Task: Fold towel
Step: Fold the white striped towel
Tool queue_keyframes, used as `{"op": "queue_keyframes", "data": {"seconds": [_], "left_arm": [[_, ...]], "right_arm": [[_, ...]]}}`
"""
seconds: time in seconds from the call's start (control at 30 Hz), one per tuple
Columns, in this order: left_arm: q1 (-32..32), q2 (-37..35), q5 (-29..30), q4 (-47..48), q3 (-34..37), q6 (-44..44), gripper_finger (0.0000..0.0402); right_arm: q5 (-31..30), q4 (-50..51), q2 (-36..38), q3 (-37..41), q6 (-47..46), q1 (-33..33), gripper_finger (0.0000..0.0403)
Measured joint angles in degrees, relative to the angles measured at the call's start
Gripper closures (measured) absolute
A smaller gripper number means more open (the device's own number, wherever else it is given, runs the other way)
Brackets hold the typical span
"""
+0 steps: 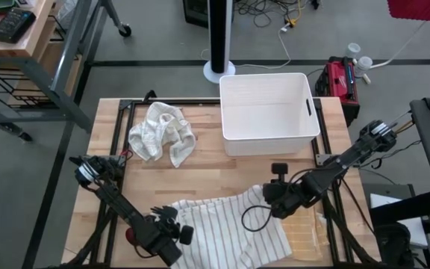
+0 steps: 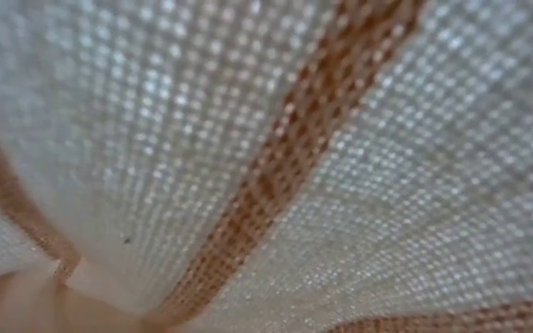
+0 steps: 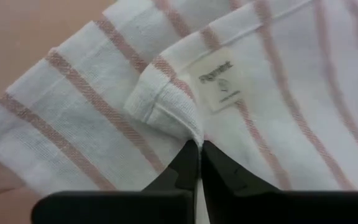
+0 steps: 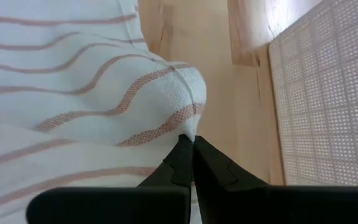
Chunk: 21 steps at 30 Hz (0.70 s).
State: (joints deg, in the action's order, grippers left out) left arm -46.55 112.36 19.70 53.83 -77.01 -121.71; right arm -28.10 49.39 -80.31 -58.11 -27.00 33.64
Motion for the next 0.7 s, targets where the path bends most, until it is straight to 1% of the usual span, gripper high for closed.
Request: {"op": "queue_keyframes", "data": {"seconds": [0.1, 0.27, 0.33, 0.43, 0.53, 0.7], "left_arm": [[-0.8, 0.0, 0.9, 5.5, -3.9, 0.1, 0.0400], [-2.6, 0.0, 0.7, 18.5, -11.8, -2.7, 0.0401], [-3.0, 0.0, -0.5, 22.4, -14.6, -3.6, 0.0401], [-3.2, 0.0, -4.3, 27.1, -17.8, -4.3, 0.0401], [-3.3, 0.0, -6.6, 30.4, -19.5, -4.4, 0.0401], [-3.4, 0.0, -7.2, 35.6, -19.2, -4.4, 0.0401]], "right_arm": [[0.0, 0.0, 1.3, 0.0, -0.3, 0.2, 0.0403], [0.0, 0.0, 3.1, 0.0, -0.4, 0.2, 0.0403], [-0.3, -0.2, 3.2, 0.0, -0.4, 0.2, 0.0403], [-0.5, -0.4, 3.3, 0.0, -0.4, 0.2, 0.0403], [-2.6, -0.4, 3.3, 0.0, -0.4, 0.2, 0.0403], [-6.7, -0.4, 3.4, 0.0, 1.7, -0.6, 0.0403]]}}
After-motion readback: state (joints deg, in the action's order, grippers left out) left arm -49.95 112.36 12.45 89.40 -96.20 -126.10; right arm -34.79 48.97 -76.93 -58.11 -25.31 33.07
